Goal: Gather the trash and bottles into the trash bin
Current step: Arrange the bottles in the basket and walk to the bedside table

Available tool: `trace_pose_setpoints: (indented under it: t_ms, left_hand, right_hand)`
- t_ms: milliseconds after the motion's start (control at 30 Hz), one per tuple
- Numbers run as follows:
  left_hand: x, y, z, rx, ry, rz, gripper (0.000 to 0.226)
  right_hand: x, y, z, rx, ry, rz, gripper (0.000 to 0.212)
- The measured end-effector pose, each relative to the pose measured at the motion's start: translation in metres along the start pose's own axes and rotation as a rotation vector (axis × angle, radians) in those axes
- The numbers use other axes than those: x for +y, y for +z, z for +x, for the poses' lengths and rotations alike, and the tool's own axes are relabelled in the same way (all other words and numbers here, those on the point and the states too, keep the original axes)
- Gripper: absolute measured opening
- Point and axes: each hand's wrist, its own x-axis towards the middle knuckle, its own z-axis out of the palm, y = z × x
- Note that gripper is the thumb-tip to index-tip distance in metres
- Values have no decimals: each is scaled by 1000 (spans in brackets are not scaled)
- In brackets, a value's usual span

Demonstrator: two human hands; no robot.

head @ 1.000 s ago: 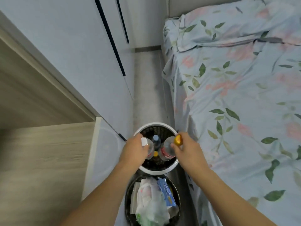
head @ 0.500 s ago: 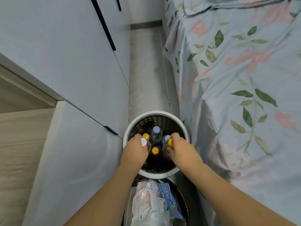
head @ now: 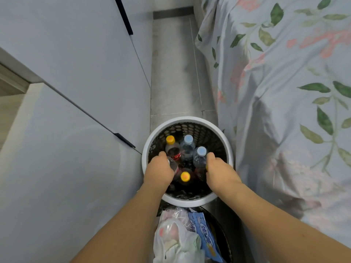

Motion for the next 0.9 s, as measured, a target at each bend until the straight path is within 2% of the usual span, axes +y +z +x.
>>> trace_pose_setpoints:
  t_ms: [267, 467, 667, 900]
  left_hand:
    - [-4, 27, 16, -110, 37, 220, 36]
    - [-6, 29, 13, -111, 62, 241, 45]
    - [1, 2, -16, 0, 166, 240, 31]
    - [56, -80, -91, 195, 372, 207, 25]
  right_hand:
    - [-1, 16, 15, -31, -6, -170, 51]
    - [-5, 19, 14, -51, -14, -172, 42]
    - [-8, -16, -19, 16, -53, -114, 31]
    - [-18, -117, -105, 132, -128, -40, 31]
